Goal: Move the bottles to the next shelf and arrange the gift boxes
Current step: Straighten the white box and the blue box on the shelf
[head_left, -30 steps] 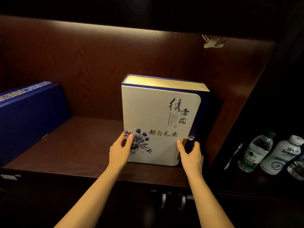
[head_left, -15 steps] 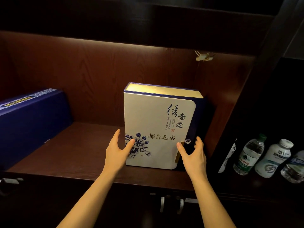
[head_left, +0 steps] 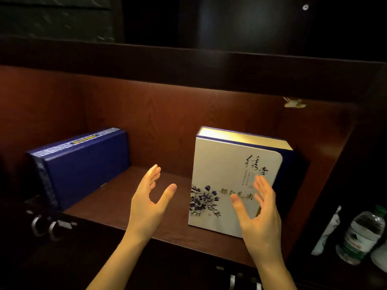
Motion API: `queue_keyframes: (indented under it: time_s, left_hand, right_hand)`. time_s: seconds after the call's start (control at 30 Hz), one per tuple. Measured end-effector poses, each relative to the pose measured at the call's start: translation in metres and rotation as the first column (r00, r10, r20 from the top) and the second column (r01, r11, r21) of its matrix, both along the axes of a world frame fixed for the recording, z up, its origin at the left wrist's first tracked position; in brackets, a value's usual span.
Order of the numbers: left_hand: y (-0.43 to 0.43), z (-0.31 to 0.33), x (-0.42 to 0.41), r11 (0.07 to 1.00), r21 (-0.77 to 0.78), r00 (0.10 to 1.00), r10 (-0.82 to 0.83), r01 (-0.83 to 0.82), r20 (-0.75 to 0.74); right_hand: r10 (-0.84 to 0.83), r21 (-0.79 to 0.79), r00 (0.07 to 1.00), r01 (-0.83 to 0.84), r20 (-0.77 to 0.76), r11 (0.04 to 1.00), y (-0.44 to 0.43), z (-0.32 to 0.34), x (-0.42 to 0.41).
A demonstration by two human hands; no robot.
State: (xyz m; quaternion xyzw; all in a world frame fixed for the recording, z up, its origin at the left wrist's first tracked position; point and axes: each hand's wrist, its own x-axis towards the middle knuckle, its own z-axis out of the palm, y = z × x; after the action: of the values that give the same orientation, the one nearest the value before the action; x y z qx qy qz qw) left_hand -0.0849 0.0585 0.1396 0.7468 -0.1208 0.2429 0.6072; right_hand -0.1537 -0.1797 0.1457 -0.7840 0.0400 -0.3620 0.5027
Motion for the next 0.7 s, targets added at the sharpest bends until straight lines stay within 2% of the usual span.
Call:
queue_keyframes:
  time_s: [0.37, 0.7]
  left_hand:
    - [0.127, -0.011, -0.022, 0.943, 0.017, 0.942, 0.333, -0.332, -0.049]
    - [0.202, -0.014, -0.015, 0.852, 0.017, 0.846, 0.521, -0.523, -0.113]
  right_hand:
    - [0.342, -0.034, 0.939, -0.343, -0.044, 0.939, 0.118, -0.002, 0.036]
    - [0.463, -0.049, 0.881, -0.469, -0.101, 0.882, 0.187, 0.002, 0.095]
